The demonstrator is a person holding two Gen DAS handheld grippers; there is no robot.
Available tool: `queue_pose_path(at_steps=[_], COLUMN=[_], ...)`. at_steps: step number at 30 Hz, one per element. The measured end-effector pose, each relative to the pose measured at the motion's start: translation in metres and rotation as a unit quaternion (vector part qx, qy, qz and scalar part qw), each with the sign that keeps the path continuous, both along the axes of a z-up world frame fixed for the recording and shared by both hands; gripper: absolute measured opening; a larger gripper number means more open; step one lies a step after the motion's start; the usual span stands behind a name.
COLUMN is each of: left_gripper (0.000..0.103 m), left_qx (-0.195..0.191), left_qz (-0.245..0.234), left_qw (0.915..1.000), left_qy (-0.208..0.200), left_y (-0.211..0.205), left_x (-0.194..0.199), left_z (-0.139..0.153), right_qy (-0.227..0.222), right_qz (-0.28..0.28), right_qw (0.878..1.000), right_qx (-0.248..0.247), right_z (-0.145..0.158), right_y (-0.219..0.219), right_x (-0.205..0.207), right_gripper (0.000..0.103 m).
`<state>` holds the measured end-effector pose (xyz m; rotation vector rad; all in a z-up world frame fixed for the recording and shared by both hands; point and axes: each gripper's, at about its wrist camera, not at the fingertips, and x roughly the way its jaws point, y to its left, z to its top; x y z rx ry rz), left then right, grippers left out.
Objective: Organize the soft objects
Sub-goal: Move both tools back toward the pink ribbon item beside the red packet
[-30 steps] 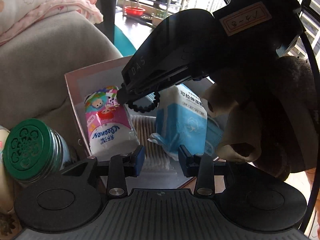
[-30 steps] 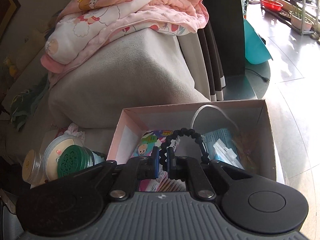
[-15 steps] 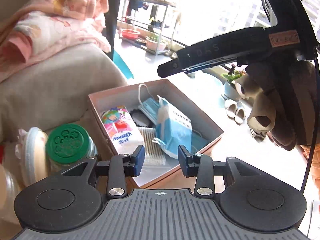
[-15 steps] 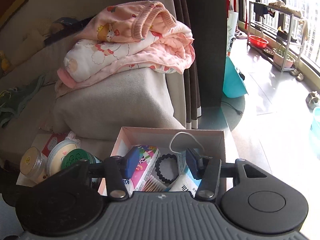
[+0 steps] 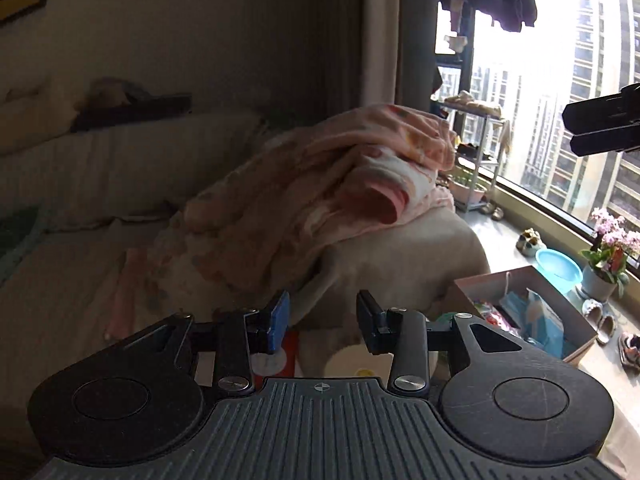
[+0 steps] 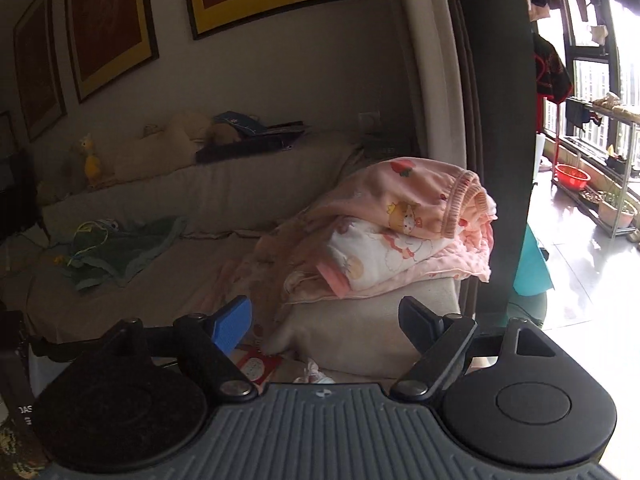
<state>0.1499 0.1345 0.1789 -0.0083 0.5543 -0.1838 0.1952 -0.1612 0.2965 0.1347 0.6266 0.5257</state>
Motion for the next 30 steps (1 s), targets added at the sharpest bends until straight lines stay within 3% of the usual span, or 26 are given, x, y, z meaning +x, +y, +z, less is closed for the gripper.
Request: queue_pose_path(at_steps=[4, 7, 10, 14, 22, 25, 27, 30], left_gripper=[0.042, 0.042, 0.042, 0.042, 0.042, 0.042, 0.042, 0.042], left_qx=[-0.025, -0.054, -0.081, -0.077, -0.076, -0.09, -0.115, -0.158], left_qz=[0.042, 0.025, 0.005, 0.001, -0.023, -0.035, -0.059, -0.076], left_qw=[0.9957, 0.99, 0.9846, 0.982, 0.9821, 0.983, 0.9782, 0.9636], left_qy=[0.078, 0.128, 0.155, 0.173, 0.171, 0.157, 0.163, 0.202], left_y=[0.05, 0.063, 0.067, 0.069, 0.067, 0.066, 0.06, 0.041], left_x=[0.044, 0.086, 0.121, 0.155, 0.152, 0.143, 0.142, 0.152], left_z=[-0.048, -0.091, -0.12, -0.148, -0.155, -0.142, -0.128, -0.111], right_qy=[0.036, 0.05, 0.063, 0.11, 0.172, 0.188, 0.191, 0.171], right_qz=[0.038, 0.046, 0.055, 0.059, 0.031, 0.03, 0.029, 0.022], right_qw=[0.998, 0.996, 0.994, 0.989, 0.977, 0.973, 0.972, 0.976], right_qx=[-0.018, -0.049, -0.073, -0.083, -0.122, -0.134, -0.131, -0.137], right_z=[-0.017, -0.037, -0.057, -0.087, -0.139, -0.153, -0.157, -0.148], right_y=[0.048, 0.068, 0.075, 0.07, 0.078, 0.089, 0.092, 0.085], right_x=[0.027, 0.048, 0.063, 0.079, 0.119, 0.129, 0.131, 0.125], right_gripper=[0.081, 0.081, 0.081, 0.081, 0.079, 0.067, 0.065, 0.065])
